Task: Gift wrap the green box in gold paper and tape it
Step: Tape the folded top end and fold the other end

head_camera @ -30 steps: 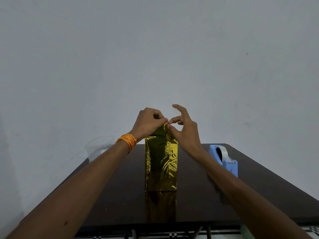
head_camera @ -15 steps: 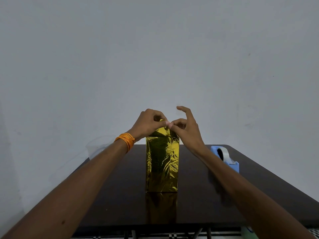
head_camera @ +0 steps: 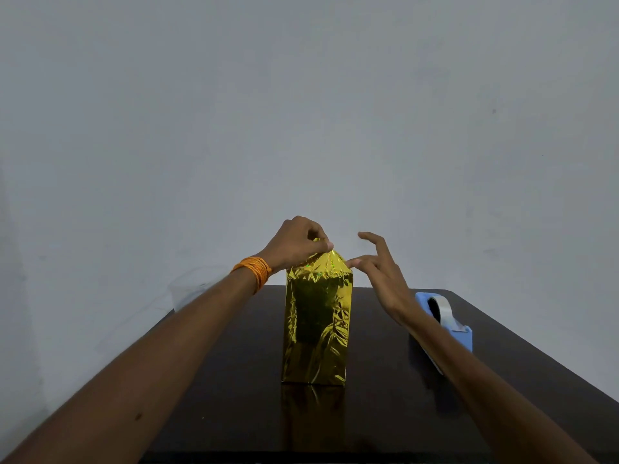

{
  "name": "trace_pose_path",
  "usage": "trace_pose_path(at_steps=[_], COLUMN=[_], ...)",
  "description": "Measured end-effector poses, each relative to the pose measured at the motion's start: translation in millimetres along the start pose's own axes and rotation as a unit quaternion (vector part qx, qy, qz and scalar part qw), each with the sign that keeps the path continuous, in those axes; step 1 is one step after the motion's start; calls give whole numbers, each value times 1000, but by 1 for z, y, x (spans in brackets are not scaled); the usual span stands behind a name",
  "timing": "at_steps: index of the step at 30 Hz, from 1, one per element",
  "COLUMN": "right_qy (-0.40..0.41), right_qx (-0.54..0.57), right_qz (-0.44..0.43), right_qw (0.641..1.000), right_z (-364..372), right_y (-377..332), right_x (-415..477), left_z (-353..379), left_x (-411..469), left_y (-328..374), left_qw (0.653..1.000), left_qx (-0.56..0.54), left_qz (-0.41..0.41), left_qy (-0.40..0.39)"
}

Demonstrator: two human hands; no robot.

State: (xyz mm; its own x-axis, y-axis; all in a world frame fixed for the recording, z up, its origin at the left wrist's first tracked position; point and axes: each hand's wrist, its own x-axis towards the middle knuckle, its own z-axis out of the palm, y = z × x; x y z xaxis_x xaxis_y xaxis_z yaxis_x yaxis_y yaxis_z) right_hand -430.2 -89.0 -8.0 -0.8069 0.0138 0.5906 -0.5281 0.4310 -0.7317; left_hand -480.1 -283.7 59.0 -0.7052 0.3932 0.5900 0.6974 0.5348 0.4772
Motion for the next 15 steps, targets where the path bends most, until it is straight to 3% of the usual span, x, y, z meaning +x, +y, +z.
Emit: trace_pose_path(at_steps=[15], right_qy=[-7], right_qx=[40], right_qz=[-1], right_qw=[999], right_z=[-1], right_y=[5], right_x=[4], left_z=[9], left_x=[14], left_y=[-23], left_qw=[995], left_qx=[41], left_qz=[-48], left_qy=[-72])
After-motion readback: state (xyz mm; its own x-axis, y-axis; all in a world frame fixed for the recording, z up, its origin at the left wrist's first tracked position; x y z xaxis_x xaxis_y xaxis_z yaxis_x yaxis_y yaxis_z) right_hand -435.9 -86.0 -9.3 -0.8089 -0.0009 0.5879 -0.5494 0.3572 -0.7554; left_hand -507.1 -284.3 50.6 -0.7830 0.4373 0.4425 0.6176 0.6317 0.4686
